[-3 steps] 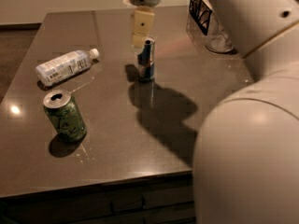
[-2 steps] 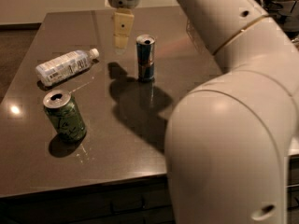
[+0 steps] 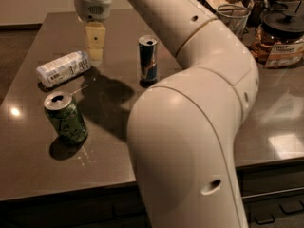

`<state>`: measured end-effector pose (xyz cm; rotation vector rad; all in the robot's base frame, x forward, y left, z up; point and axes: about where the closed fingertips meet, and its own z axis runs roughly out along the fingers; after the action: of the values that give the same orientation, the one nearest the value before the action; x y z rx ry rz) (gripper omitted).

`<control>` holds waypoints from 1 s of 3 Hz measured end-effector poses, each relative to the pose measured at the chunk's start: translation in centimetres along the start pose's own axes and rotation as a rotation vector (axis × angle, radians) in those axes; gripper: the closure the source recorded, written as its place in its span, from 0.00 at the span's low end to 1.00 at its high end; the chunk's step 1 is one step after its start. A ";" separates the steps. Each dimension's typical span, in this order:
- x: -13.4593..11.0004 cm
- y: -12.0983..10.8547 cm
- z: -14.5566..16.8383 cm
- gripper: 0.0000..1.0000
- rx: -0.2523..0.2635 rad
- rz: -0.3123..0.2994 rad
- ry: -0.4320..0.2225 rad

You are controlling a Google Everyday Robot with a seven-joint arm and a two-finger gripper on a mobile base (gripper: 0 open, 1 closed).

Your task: Move blue plastic bottle near green can

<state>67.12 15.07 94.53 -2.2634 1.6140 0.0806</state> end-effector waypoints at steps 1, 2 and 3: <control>-2.7 0.1 3.2 0.00 -0.051 -0.053 0.022; -4.7 0.3 6.7 0.00 -0.104 -0.106 0.069; -5.5 0.4 9.3 0.00 -0.148 -0.146 0.108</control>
Offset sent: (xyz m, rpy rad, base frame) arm -0.0257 0.0820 -0.0814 -0.2660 0.1106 0.1797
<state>66.30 22.94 87.13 -2.5309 1.5352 0.0429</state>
